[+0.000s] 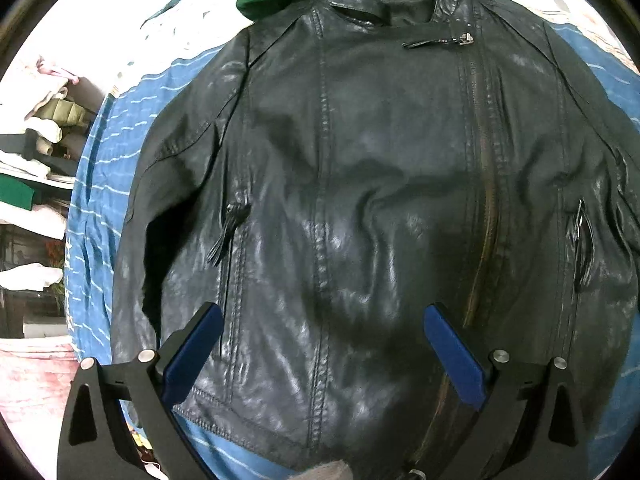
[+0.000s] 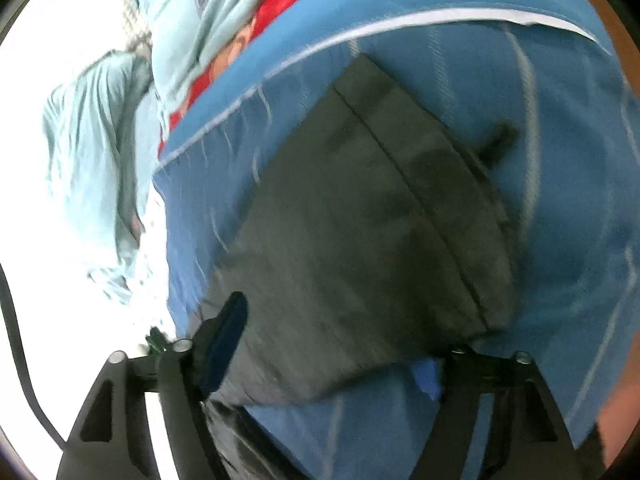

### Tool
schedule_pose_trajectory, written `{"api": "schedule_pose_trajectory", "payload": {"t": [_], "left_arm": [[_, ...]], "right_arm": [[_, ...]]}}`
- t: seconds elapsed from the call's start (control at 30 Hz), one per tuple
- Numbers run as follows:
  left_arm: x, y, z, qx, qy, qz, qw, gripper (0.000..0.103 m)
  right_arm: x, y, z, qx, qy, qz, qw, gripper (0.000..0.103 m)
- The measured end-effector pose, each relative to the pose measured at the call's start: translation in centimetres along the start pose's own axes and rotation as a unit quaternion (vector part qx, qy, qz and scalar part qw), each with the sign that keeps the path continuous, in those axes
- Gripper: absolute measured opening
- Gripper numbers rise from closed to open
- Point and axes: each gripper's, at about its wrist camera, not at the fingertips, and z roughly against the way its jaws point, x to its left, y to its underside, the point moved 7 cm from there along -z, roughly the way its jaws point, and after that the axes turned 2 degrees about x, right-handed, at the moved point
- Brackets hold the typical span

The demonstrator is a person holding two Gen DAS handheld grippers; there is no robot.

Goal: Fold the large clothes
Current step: 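Grasp the jacket sleeve cuff with the right gripper while the left tool approaches the jacket body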

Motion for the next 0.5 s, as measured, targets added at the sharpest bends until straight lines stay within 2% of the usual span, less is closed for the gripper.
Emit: {"api": "schedule_pose_trajectory", "payload": {"t": [0.07,0.1,0.13,0.17,0.23,0.37,0.5], "left_arm": [[0.0,-0.4,-0.1,-0.005,-0.002,0.003,1.0000,0.103],[0.0,-0.5,0.0,-0.007,-0.002,0.004,1.0000,0.103],[0.1,-0.5,0.1,-0.009,0.000,0.007,0.9999,0.103],[0.1,-0.6,0.1,-0.010,0.000,0.008,0.9999,0.103],[0.5,-0.6,0.4,-0.014,0.002,0.013,0.9998,0.103],[2.2,0.0,0.5,-0.015,0.010,0.031,0.9994,0.103],[4.9,1.0,-0.6,-0.004,0.018,0.064,0.9978,0.103]], "right_arm": [[0.8,-0.5,-0.5,-0.014,0.000,0.001,1.000,0.079],[1.3,-0.8,-0.4,-0.022,0.005,0.006,1.000,0.068],[1.2,-0.6,0.4,-0.029,0.012,0.011,0.999,0.030],[1.7,-0.8,0.5,-0.036,0.018,0.022,0.999,0.010],[2.1,-1.2,1.6,-0.038,0.015,0.026,0.999,0.006],[6.1,-2.1,5.0,-0.065,0.016,0.080,0.995,0.005],[14.0,-1.3,7.1,-0.082,0.008,0.170,0.982,0.005]]}}
